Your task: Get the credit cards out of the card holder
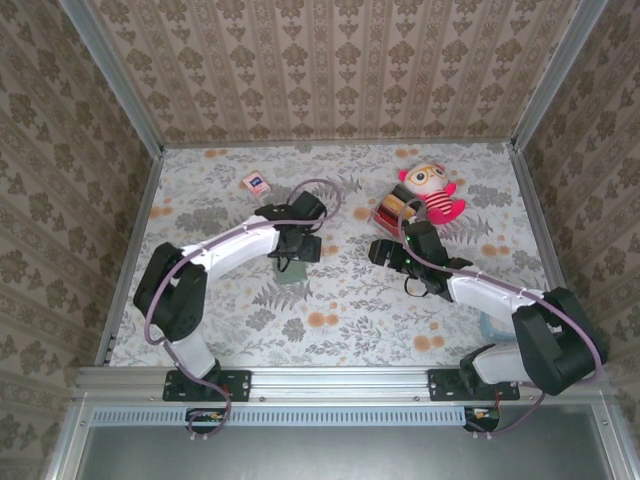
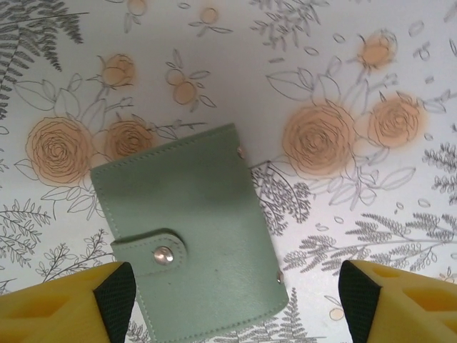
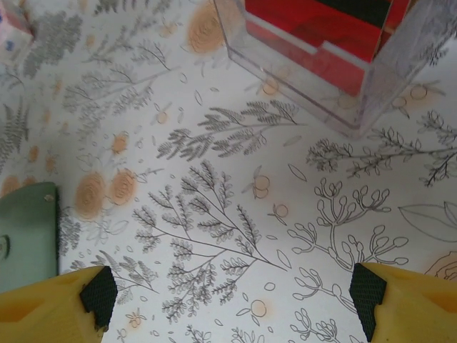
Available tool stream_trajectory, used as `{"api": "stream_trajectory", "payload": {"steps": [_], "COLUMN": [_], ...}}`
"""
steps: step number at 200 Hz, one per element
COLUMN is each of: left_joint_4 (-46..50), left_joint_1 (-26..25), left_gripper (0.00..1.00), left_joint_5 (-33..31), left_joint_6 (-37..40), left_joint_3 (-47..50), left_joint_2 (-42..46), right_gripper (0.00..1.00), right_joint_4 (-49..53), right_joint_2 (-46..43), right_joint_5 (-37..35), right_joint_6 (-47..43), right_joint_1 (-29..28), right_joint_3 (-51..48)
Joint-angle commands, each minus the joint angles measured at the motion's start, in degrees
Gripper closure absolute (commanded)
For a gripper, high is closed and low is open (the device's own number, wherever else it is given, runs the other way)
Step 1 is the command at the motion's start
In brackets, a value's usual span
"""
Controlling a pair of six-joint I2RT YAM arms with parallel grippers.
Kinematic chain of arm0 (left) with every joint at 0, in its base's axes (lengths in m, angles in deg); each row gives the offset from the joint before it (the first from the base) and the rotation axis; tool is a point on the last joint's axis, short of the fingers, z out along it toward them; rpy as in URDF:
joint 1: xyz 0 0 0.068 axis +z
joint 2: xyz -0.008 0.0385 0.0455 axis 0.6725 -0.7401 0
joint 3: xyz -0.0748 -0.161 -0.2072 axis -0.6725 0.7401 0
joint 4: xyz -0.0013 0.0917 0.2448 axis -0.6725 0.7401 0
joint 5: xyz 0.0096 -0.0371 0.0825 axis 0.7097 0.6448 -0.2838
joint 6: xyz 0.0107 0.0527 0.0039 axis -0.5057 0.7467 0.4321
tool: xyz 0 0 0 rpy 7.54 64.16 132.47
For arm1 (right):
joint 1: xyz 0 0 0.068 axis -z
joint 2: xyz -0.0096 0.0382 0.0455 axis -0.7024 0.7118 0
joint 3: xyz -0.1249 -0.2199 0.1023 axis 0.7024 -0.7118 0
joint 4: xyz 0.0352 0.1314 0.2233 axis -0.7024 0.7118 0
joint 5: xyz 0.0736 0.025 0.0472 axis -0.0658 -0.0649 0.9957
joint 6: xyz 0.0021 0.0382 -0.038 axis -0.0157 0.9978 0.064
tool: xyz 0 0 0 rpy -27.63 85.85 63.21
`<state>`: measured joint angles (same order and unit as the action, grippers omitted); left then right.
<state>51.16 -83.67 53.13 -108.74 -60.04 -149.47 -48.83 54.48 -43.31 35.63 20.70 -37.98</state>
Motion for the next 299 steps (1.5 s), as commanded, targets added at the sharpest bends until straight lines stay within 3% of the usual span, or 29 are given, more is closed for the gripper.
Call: {"api": "stream_trajectory", "payload": {"steps": [1, 48, 121, 199, 299], "left_joint_4": [-3.54, -9.43, -11.76, -8.24, -8.81], "left_joint_1": [3.27, 10.99, 12.40, 10.71, 2.72], "left_gripper": [0.22, 0.22, 0.36, 0.37, 0.32], "left_joint_5": [4.84, 10.02, 14.50, 13.57, 22.98], "left_joint_6": [-2.56, -7.15, -3.52, 5.96, 7.90], "left_joint_3": [3.63, 12.57, 11.00, 3.08, -6.56], "left_joint_2": [2.34, 5.46, 1.65, -5.14, -12.68], "right_gripper": [0.12, 0.11, 0.11, 0.11, 0.11], "right_joint_4": [0.91, 1.30, 1.67, 2.39, 3.93], "right_joint_2": [1.99, 5.55, 7.62, 8.08, 3.71], "right_joint_5": [1.16, 3.50, 5.76, 6.33, 1.89], "right_joint_6": [0.57, 0.26, -0.26, -0.52, -1.46], "right_joint_1": [0.45, 0.45, 0.45, 0.41, 1.11], "right_joint_3": [2.12, 3.65, 4.95, 5.50, 4.00]}}
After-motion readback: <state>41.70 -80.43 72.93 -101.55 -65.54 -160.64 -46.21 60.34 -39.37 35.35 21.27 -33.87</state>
